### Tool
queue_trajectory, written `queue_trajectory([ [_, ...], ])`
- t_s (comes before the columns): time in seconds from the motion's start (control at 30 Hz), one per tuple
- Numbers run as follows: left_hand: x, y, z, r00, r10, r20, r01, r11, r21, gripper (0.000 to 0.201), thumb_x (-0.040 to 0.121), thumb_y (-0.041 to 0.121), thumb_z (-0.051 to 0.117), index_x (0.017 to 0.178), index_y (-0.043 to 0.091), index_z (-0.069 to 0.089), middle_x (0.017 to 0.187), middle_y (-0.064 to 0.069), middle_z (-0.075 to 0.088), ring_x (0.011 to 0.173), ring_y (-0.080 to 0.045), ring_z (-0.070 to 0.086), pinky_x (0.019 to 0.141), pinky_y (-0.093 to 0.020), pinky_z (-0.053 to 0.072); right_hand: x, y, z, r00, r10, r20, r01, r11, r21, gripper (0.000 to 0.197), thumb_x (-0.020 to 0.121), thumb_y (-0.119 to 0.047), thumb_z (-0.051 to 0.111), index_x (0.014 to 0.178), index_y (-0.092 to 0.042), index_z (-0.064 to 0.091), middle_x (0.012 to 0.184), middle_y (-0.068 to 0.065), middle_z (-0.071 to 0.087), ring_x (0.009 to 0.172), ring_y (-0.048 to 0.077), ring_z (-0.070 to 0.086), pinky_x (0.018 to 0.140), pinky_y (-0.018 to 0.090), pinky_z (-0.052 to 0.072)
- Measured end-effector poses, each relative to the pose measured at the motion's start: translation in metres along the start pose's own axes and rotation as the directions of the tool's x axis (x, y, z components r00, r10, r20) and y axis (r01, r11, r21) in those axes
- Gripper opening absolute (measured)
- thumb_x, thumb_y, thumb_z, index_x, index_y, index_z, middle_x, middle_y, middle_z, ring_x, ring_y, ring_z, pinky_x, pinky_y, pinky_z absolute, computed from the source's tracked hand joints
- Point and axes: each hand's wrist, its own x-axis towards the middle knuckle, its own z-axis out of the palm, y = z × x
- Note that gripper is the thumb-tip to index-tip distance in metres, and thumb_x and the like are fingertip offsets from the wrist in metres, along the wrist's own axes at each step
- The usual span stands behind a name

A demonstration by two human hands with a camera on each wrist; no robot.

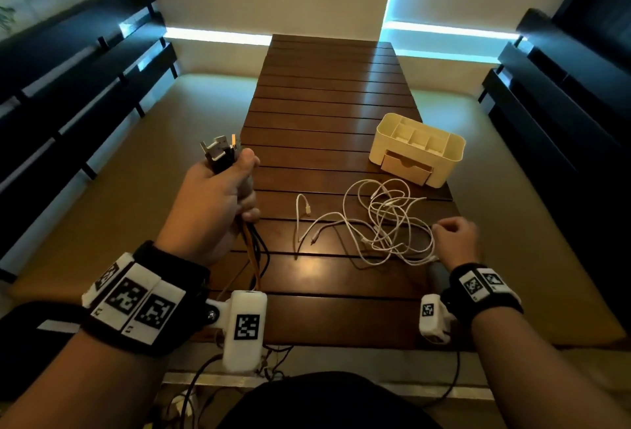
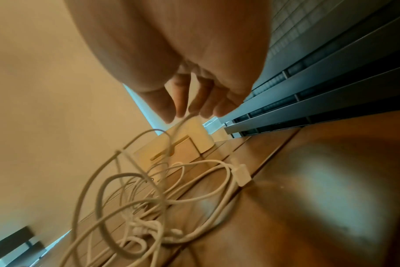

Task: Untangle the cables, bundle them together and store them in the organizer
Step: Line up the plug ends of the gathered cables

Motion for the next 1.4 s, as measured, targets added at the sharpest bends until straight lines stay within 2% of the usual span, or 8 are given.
queue_trajectory([
  [0.13,0.002,-0.004,0.008,0.999,-0.018,0.044,0.017,1.000,0.017,0.016,0.103,0.026,0.049,0.093,0.015,0.053,0.056,0.006,0.028,0.045,-0.007,0.028,0.044,-0.021,0.032,-0.005,0.014,-0.013,0.994,0.050,-0.101,-0.055,0.997,-0.046,0.007,0.094,-0.024,0.061,0.097,-0.018,0.059,0.112,0.006,0.049,0.096,0.028,0.051,0.088,0.038,0.044],
  [0.4,0.009,-0.007,0.017,0.993,-0.049,0.107,0.044,0.998,0.045,0.015,0.103,0.027,0.048,0.096,0.014,0.054,0.054,0.008,0.032,0.044,-0.006,0.030,0.044,-0.021,0.033,0.008,0.068,0.015,0.905,0.320,0.280,-0.293,0.947,-0.134,0.048,0.080,-0.052,0.064,0.079,-0.003,0.066,0.066,0.017,0.066,0.065,0.036,0.064,0.064,0.041,0.052],
  [0.53,0.011,-0.006,0.015,0.991,-0.036,0.128,0.033,0.999,0.030,0.016,0.102,0.027,0.049,0.096,0.013,0.053,0.052,0.009,0.032,0.042,-0.005,0.029,0.043,-0.021,0.034,-0.012,0.053,0.017,0.915,0.301,0.270,-0.316,0.949,0.014,0.010,0.090,-0.015,0.058,0.096,-0.008,0.059,0.070,0.009,0.060,0.060,0.025,0.058,0.063,0.039,0.053],
  [0.6,0.011,-0.005,0.011,0.993,-0.033,0.117,0.030,0.999,0.028,0.016,0.102,0.027,0.049,0.095,0.013,0.054,0.053,0.008,0.031,0.042,-0.005,0.029,0.043,-0.020,0.034,-0.022,0.046,0.015,0.930,0.278,0.241,-0.331,0.919,0.216,0.025,0.095,-0.001,0.047,0.114,-0.016,0.053,0.076,0.011,0.061,0.060,0.024,0.058,0.053,0.031,0.048],
  [0.73,0.011,-0.003,0.006,0.994,-0.030,0.109,0.029,0.999,0.016,0.015,0.102,0.027,0.049,0.095,0.013,0.053,0.054,0.007,0.030,0.043,-0.006,0.028,0.043,-0.020,0.033,-0.025,0.029,0.014,0.922,0.293,0.252,-0.385,0.750,0.537,0.029,0.100,-0.011,0.040,0.119,-0.018,0.060,0.088,0.010,0.064,0.073,0.019,0.062,0.061,0.028,0.050],
  [0.97,0.014,-0.004,0.005,0.992,-0.021,0.125,0.021,1.000,0.002,0.016,0.103,0.026,0.049,0.095,0.013,0.053,0.055,0.006,0.029,0.044,-0.007,0.027,0.043,-0.020,0.032,-0.034,-0.017,0.007,0.956,0.142,0.257,-0.271,0.761,0.589,0.023,0.097,-0.014,0.051,0.106,-0.003,0.068,0.090,0.012,0.071,0.073,0.019,0.066,0.063,0.029,0.051],
  [1.13,0.016,-0.004,0.006,0.992,-0.022,0.124,0.022,1.000,0.002,0.016,0.103,0.025,0.048,0.097,0.012,0.053,0.056,0.006,0.029,0.045,-0.007,0.027,0.044,-0.021,0.033,-0.061,-0.066,-0.009,0.983,-0.050,0.179,-0.067,0.803,0.592,0.008,0.095,-0.012,0.061,0.097,-0.012,0.069,0.087,0.005,0.073,0.078,0.018,0.069,0.067,0.029,0.058],
  [1.4,0.017,-0.013,0.009,0.991,-0.030,0.128,0.035,0.999,-0.034,0.016,0.102,0.024,0.050,0.101,0.008,0.050,0.055,0.005,0.030,0.045,-0.008,0.027,0.044,-0.022,0.033,-0.123,-0.135,-0.015,0.841,-0.420,0.340,0.104,0.743,0.661,0.027,0.092,-0.005,0.062,0.118,-0.008,0.055,0.097,0.009,0.076,0.084,0.025,0.073,0.075,0.038,0.059],
])
